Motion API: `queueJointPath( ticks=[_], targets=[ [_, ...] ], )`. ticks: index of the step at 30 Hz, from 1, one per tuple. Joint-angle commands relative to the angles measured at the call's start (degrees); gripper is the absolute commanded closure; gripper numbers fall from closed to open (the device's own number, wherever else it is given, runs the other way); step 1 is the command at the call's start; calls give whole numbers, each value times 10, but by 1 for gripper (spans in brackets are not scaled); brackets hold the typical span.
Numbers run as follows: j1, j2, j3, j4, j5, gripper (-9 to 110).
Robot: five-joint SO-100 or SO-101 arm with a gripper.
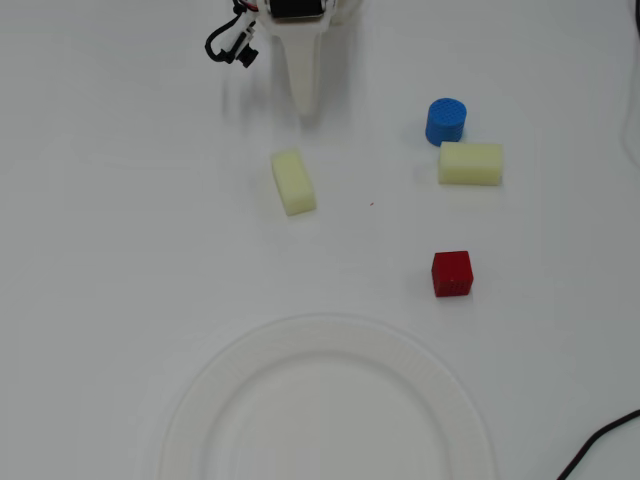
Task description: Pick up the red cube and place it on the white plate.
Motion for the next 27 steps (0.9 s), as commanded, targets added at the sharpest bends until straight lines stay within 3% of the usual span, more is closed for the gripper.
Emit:
queueJointPath(
  ticks=[1, 17, 22, 27],
  targets=[
    [-29, 5, 4, 4, -19, 102],
    [-28, 5, 2, 1, -19, 102],
    [-12, -4, -69, 4, -6, 102],
    [-19, -221, -224, -25, 1, 102]
  ],
)
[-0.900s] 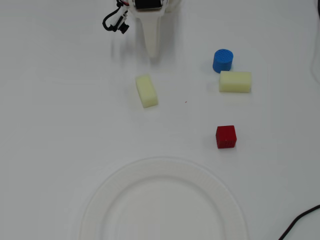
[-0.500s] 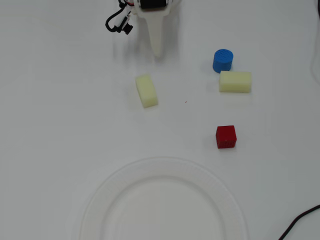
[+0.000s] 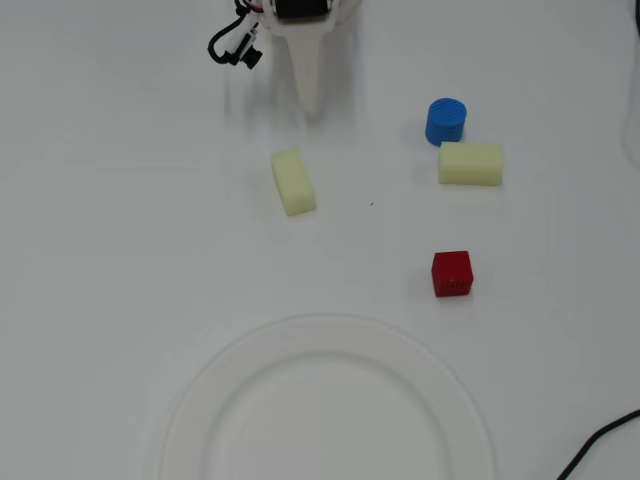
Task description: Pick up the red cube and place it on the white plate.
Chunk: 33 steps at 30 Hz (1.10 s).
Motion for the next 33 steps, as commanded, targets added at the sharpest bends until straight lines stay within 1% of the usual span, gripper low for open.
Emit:
queueJointPath(
  ticks=[1, 4, 13, 16, 19, 22, 24, 26, 33],
  targets=[
    [-5, -195, -139, -18, 16, 102],
    [-9, -340, -252, -2, 38, 102],
    [-73, -627, -522, 27, 11, 101],
    [-106, -697, -605, 51, -5, 95],
    [-134, -747, -661, 64, -17, 83],
    [-158, -791, -708, 65, -22, 78],
    [-171, -829, -744, 65, -25, 77],
    [-179, -873, -788, 65, -23, 73],
    [-183, -1046, -939, 67, -12, 71]
  ],
)
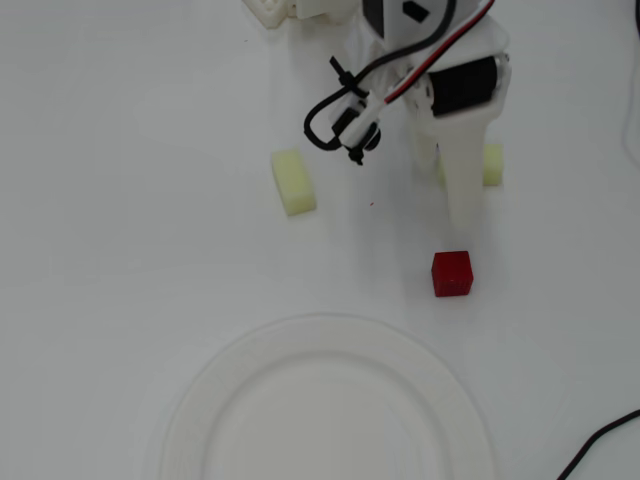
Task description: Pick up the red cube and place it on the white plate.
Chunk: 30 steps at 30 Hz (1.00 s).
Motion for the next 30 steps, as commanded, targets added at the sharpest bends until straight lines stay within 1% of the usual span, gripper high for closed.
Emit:
queueJointPath(
  ticks=[1, 6, 14, 18, 24, 30],
  targets=[
    [-8, -68, -85, 4, 2, 71],
    [-3, -171, -185, 25, 4, 71],
    [17, -239, -251, 33, -12, 74],
    [35, -281, -306, 61, -12, 75],
    [41, -295, -337, 88, -2, 85],
    [23, -295, -371, 133, 1, 82]
  ],
)
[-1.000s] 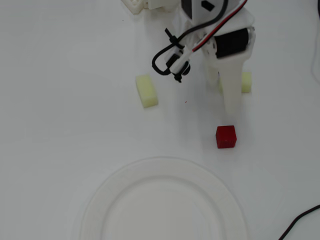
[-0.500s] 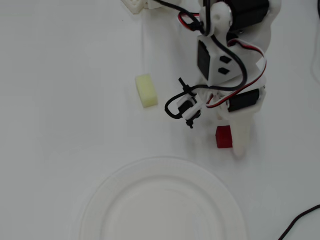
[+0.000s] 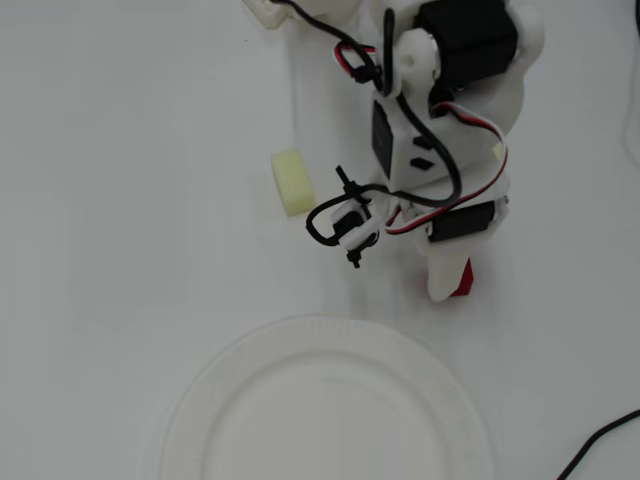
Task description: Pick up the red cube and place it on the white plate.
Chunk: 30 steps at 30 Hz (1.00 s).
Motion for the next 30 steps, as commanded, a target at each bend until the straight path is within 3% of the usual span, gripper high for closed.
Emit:
queueJointPath(
  ticks=[1, 14, 18, 21, 30],
  targets=[
    [-12, 8, -28, 16, 4, 81],
    [-54, -47, -96, 28, 20, 81],
    [-43, -125, -225, 82, 19, 82],
    [-26, -237, -425, 145, 6, 86],
    [-3, -219, -373, 145, -5, 82]
  ],
)
